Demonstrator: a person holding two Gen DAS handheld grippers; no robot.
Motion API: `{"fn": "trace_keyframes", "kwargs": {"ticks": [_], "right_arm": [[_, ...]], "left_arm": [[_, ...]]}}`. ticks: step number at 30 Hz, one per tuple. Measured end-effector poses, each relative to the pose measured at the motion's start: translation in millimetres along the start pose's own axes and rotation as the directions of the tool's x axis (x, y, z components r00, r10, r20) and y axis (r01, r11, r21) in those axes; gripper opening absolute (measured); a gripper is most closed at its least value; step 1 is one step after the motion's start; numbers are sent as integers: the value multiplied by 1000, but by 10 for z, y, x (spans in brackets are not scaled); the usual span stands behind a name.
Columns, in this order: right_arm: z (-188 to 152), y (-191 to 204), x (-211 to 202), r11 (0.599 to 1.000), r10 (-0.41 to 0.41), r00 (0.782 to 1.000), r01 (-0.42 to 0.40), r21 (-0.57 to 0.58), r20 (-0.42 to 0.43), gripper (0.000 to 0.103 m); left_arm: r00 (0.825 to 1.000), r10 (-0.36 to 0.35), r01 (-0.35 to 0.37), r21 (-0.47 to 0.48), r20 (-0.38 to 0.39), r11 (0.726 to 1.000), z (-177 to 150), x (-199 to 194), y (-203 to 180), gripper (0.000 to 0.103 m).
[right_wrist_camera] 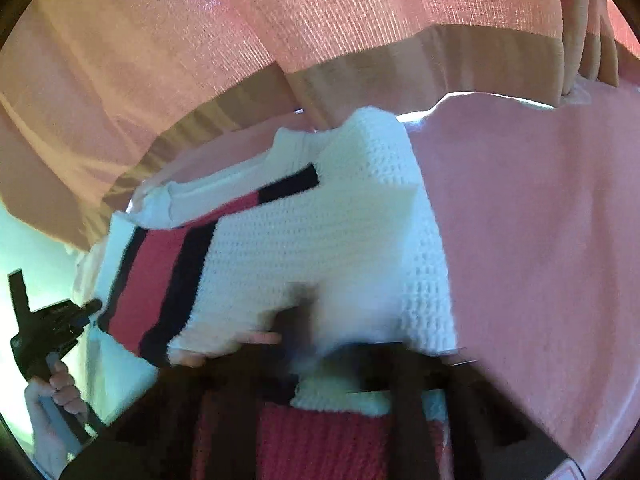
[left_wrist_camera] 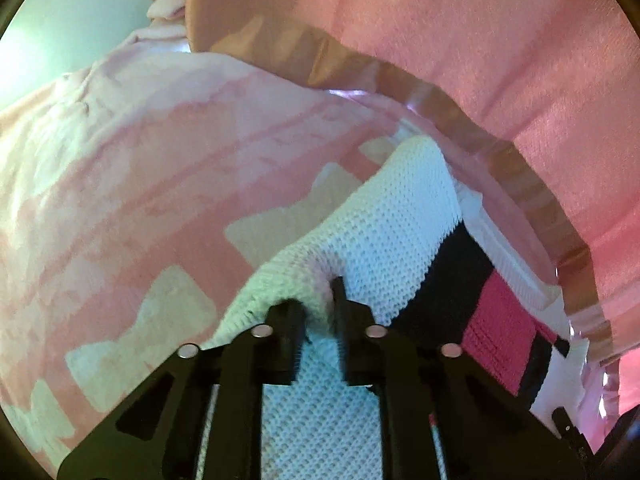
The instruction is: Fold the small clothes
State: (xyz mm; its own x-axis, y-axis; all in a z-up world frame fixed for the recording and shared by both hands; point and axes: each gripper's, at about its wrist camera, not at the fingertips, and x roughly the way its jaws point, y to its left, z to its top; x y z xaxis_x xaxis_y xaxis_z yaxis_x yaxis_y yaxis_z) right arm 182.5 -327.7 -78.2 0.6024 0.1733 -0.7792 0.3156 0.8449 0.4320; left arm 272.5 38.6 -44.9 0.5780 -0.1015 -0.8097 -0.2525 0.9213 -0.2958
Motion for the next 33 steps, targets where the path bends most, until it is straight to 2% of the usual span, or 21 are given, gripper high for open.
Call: {"fn": "trace_keyframes", "kwargs": {"ticks": [2, 4, 6, 8, 10, 12, 14, 16, 18, 20, 22, 24, 25, 26, 27, 29, 30, 33], "right_arm": [[101, 142, -218, 996, 81, 994, -80, -27, 68, 7], [166, 400, -464, 984, 163, 977, -150, -99, 135, 7], [216, 584, -658, 969, 208, 961, -178, -169, 180, 7], [207, 557, -511, 974, 98, 981, -60, -217, 169, 6], [116, 194, -179, 991, 18, 998, -9, -137, 66, 6], [4, -119, 31, 999, 3, 1000, -4, -32, -26, 6], [24, -139, -48, 999, 44, 999, -44, -8, -9, 6], [85, 29, -226, 996, 64, 997, -61, -70, 51, 6], [56, 49, -212, 994, 20, 999, -16, -105, 44, 7], [-43, -98, -64, 992, -74, 997, 73, -99, -11, 8], [-124, -316, -116, 999, -40, 999, 40, -18, -13, 8], [-116, -328, -278, 996, -79, 997, 78, 42, 14, 10], [-134, -298, -417, 990, -129, 990, 125, 57, 58, 23], [-153, -248, -523, 983, -181, 979, 176, 54, 96, 24], [-168, -131, -645, 980, -200, 968, 200, 17, 152, 24], [-204, 228, -731, 985, -131, 971, 151, -89, 198, 24], [-186, 346, -697, 984, -98, 978, 123, -127, 187, 24], [-178, 1056, -272, 963, 31, 997, -11, -268, 71, 24]], "left_arm": [[999, -6, 7, -21, 34, 1000, 38, -90, 23, 9], [996, -11, 13, -27, 86, 1000, 90, -228, 27, 9], [994, -17, 20, -30, 107, 999, 131, -294, 48, 9], [997, 4, -3, -22, 79, 1000, 116, -191, 92, 9], [999, 34, -34, -27, 7, 999, 31, 36, 178, 9], [1000, 22, -22, -41, -20, 999, -17, 106, 215, 10], [1000, 17, -17, -24, 3, 1000, 10, 30, 181, 10], [1000, 18, -17, -24, 16, 1000, 26, 4, 181, 10], [1000, 26, -26, -34, -7, 999, 21, 88, 210, 10], [999, 43, -43, -21, -10, 999, -13, 126, 199, 11], [998, 62, -62, 13, -1, 998, -22, 125, 158, 12], [998, 71, -71, 36, 1, 997, -32, 111, 137, 12], [997, 72, -72, 41, 1, 997, -38, 113, 136, 12], [998, 70, -70, 42, -2, 997, -36, 115, 151, 12], [998, 64, -64, 37, -5, 997, -37, 108, 162, 12], [998, 55, -55, 31, -11, 998, -33, 104, 173, 12], [999, 53, -52, 33, -13, 998, -35, 106, 177, 12], [999, 41, -40, 30, -16, 999, -33, 114, 199, 13]]}}
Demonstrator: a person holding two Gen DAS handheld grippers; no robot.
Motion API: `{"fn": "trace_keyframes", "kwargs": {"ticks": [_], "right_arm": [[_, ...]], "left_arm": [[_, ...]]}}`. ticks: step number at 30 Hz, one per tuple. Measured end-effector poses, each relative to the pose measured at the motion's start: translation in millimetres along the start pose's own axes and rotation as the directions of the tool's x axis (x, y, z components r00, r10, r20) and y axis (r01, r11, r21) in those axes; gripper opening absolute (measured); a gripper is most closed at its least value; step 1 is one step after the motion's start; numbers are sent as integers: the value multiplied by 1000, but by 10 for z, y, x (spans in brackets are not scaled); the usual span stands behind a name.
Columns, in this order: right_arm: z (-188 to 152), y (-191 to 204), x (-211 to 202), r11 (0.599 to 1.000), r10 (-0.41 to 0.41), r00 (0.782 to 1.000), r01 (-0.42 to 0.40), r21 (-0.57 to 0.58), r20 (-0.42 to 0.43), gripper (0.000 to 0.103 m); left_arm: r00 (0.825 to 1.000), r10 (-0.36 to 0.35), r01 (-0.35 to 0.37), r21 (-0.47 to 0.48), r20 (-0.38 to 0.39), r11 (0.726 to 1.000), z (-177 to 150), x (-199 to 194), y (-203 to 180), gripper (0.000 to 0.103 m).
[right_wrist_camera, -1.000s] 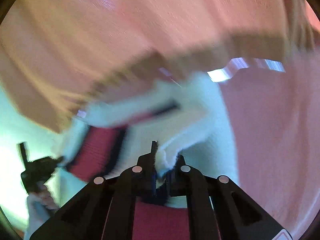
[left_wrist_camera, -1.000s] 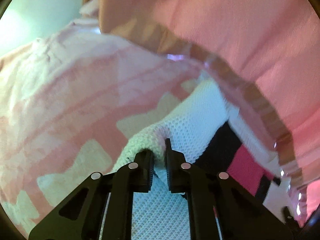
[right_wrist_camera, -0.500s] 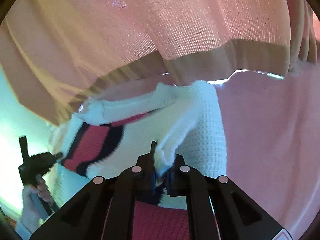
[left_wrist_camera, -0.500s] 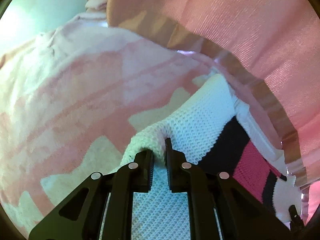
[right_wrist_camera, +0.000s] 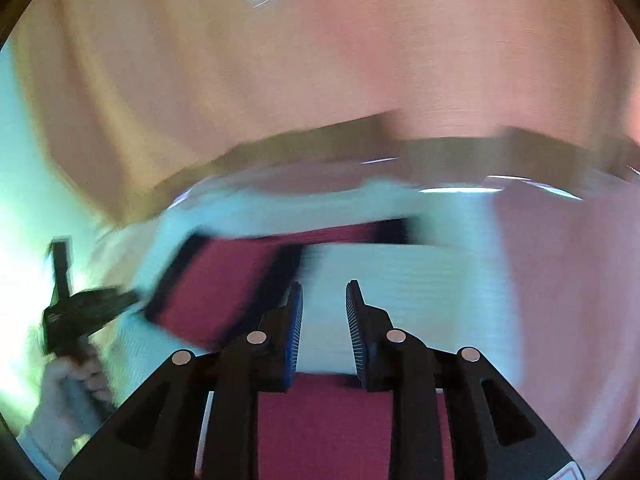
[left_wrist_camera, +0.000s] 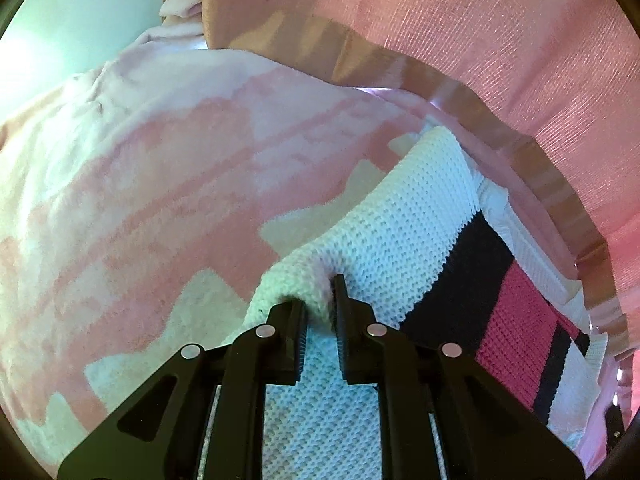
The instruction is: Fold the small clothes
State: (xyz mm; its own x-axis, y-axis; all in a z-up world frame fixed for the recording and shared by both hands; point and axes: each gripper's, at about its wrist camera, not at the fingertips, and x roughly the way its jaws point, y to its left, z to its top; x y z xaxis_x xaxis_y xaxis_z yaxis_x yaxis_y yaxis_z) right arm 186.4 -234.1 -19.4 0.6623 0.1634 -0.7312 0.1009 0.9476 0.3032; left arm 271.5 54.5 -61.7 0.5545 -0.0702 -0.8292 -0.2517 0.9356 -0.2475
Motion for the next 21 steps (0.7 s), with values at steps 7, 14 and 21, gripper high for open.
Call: {"fn": "trace_keyframes", "kwargs": {"ticks": [7, 14, 21], "right_arm": [[288, 1027, 1180, 978, 113, 986, -132, -163, -124, 16], [368, 1392, 1878, 971, 100, 981, -133, -197, -169, 3], [589, 1497, 1921, 980, 94, 983, -119, -161, -156, 2]], "left_arm": [[998, -55, 54, -35, -29, 998, 63, 42, 116, 13], [993, -99, 93, -108, -56, 990, 121, 100, 215, 13], [996, -78, 73, -104, -46, 992, 110, 123, 166, 13]]}}
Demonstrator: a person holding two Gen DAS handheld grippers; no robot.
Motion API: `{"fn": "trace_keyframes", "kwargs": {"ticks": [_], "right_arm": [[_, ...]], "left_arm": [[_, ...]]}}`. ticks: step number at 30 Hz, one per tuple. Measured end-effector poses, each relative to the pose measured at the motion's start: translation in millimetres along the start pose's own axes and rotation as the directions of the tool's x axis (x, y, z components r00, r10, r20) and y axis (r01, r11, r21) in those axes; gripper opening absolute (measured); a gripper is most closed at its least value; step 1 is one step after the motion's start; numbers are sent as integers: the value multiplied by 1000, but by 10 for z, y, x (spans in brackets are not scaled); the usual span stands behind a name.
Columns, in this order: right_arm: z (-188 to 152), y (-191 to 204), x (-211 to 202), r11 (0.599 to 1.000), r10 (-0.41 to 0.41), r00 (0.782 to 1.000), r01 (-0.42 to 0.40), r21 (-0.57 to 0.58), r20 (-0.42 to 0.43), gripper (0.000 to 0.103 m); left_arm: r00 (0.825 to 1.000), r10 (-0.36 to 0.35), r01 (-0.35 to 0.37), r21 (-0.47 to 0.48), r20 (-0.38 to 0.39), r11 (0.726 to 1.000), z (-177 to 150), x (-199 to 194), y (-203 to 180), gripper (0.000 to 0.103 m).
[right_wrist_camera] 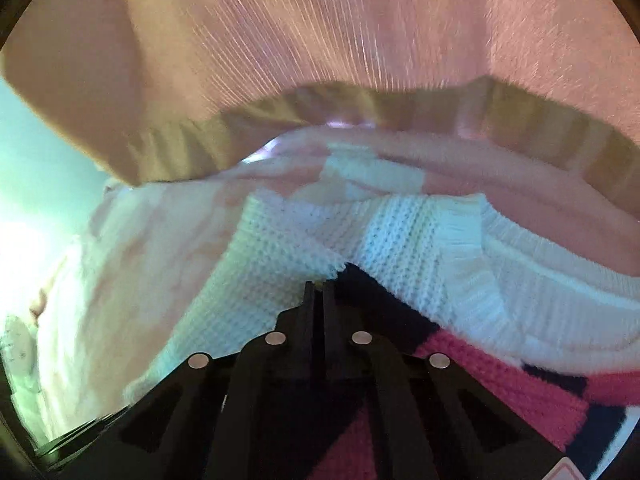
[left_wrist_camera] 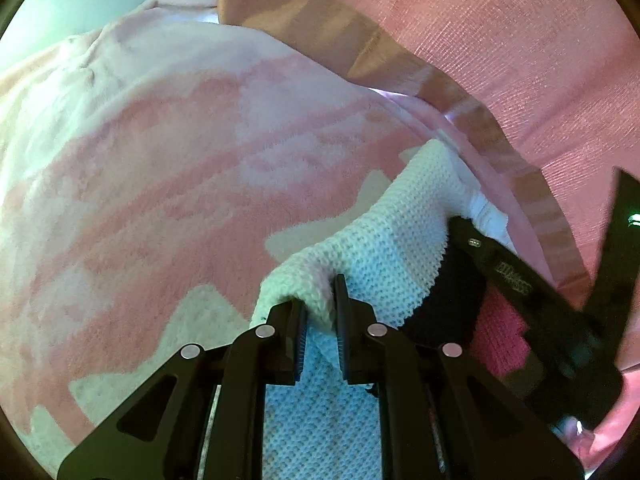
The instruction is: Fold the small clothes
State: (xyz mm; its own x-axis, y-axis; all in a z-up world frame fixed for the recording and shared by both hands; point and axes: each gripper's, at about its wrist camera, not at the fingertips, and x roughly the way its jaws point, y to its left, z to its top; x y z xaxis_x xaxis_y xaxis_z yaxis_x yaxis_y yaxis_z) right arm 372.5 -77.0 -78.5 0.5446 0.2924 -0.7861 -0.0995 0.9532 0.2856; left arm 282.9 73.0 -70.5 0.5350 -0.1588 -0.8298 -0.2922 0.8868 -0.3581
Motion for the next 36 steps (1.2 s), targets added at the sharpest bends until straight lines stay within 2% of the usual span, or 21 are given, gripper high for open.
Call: {"fn": "trace_keyframes", "kwargs": {"ticks": [2, 4, 7, 8, 10, 13, 14, 17, 21, 26, 29, 32, 33, 34, 36], "right_arm": [[-121, -43, -358, 1000, 14, 998, -13, -11, 55, 2], [-334, -188, -718, 1000, -14, 998, 16, -20, 63, 2], [-729, -562, -1240, 989, -144, 988, 146, -34, 50, 2], [-827, -660, -1360, 983, -177, 983, 179, -34, 50, 8], [-1099, -1005, -1727, 967, -255, 966, 255, 10, 29, 12], [-1379, -1430, -2112, 944, -313, 950, 309, 112, 20, 34], [-1483, -1606, -2225, 936, -320, 947, 313, 164, 19, 36], [-1620, -1874, -2316, 923, -301, 953, 285, 260, 23, 36], [-1673, -1999, -2239, 919, -221, 973, 185, 349, 66, 38], [-1543, -2042, -2086, 925, -161, 985, 129, 357, 62, 44], [-1532, -2065, -1968, 927, -163, 986, 142, 348, 33, 47], [-1566, -2087, -1914, 926, -158, 987, 137, 352, 32, 45], [-1556, -2070, -1897, 931, -158, 987, 137, 337, 35, 40], [-1533, -2051, -1871, 938, -148, 988, 129, 322, 34, 9], [-1449, -1986, -1926, 946, -127, 989, 99, 309, 72, 7]], "left_arm": [[1000, 1, -1, 10, 0, 1000, -11, -4, -2, 13], [1000, -2, 2, 19, -2, 1000, -21, -9, -2, 13], [1000, 6, -6, 52, 5, 999, -53, -31, -19, 13], [1000, 10, -11, 60, 8, 998, -54, -22, -34, 13], [1000, 21, -23, 79, 17, 997, -82, -38, -57, 13], [998, 44, -48, 107, 37, 993, -122, -46, -108, 13], [998, 53, -58, 117, 43, 991, -135, -50, -125, 13], [996, 69, -76, 124, 54, 989, -148, -46, -144, 14], [993, 94, -103, 133, 70, 986, -173, -51, -186, 14], [989, 121, -131, 131, 82, 983, -201, -43, -254, 14], [987, 132, -143, 127, 86, 982, -202, -39, -266, 14], [987, 134, -144, 124, 86, 982, -201, -36, -272, 14], [987, 136, -146, 127, 87, 981, -202, -35, -275, 14], [987, 136, -147, 130, 88, 981, -203, -39, -274, 14], [986, 138, -150, 133, 91, 980, -205, -42, -281, 14]]}}
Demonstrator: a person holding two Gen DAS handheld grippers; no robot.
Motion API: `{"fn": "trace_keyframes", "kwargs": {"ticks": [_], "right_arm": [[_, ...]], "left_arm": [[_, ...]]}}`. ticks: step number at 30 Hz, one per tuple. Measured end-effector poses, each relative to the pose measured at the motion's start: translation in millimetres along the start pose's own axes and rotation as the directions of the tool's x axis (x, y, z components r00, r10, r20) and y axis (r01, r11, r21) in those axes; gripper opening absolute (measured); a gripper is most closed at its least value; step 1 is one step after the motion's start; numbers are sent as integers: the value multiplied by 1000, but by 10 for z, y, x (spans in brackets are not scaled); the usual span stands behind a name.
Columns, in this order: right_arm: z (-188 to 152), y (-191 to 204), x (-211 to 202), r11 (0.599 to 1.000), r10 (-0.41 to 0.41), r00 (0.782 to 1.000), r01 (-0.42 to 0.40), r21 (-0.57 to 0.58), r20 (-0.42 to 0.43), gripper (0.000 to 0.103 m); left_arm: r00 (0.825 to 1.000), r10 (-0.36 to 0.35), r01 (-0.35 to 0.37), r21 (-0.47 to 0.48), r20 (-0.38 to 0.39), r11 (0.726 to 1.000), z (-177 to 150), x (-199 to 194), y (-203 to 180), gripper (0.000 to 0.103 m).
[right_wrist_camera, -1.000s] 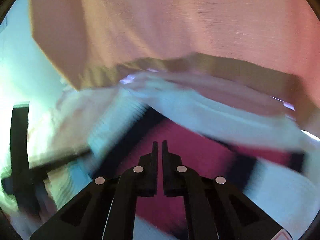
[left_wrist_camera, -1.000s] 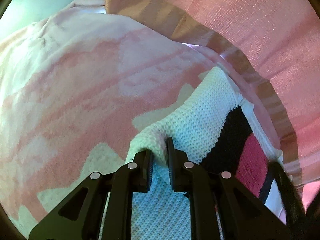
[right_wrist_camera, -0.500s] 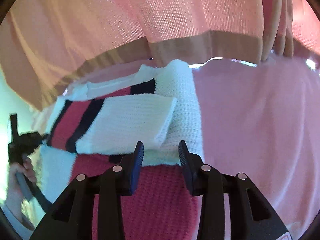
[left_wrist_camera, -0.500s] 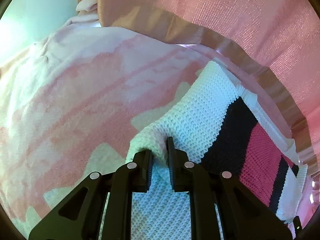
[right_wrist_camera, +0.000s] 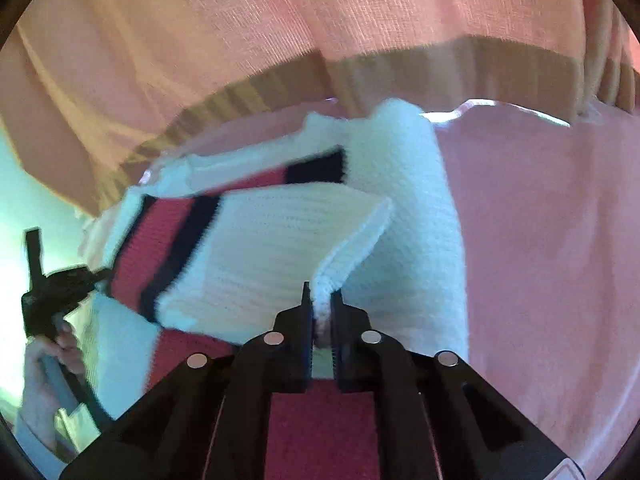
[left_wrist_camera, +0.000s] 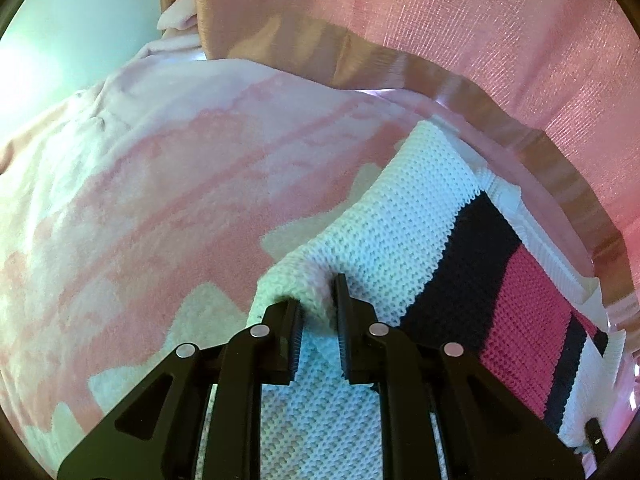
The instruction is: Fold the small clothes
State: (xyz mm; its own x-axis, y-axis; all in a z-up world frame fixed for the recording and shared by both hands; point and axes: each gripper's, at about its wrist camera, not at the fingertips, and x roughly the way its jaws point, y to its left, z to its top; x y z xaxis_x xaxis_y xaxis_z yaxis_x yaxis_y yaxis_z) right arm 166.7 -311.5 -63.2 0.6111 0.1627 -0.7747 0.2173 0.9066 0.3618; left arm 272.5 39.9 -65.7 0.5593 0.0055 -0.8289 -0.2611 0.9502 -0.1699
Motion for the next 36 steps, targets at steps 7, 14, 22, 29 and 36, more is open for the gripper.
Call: {"fn": "trace_keyframes", "kwargs": {"ticks": [7, 14, 22, 29, 36], "right_arm": [[152, 62, -330, 989, -86, 990, 98, -114, 109, 7], [96, -73, -89, 992, -107, 994, 109, -69, 26, 9], [87, -100, -457, 994, -105, 993, 105, 13, 49, 37], [-717, 112, -1359, 997, -73, 994, 73, -5, 79, 57], [-2115, 74, -1812, 997, -69, 997, 70, 44, -22, 57]], "left_arm": [[1000, 3, -3, 13, 2, 1000, -9, 7, -7, 17], [1000, 19, -19, 40, 5, 999, -29, 10, -54, 17], [997, -70, 71, 39, -26, 997, -97, -310, 89, 33], [996, -89, 88, 97, 4, 991, -510, -940, 604, 59], [991, -67, 77, 88, -120, 993, -1440, -1205, 1298, 59]]}}
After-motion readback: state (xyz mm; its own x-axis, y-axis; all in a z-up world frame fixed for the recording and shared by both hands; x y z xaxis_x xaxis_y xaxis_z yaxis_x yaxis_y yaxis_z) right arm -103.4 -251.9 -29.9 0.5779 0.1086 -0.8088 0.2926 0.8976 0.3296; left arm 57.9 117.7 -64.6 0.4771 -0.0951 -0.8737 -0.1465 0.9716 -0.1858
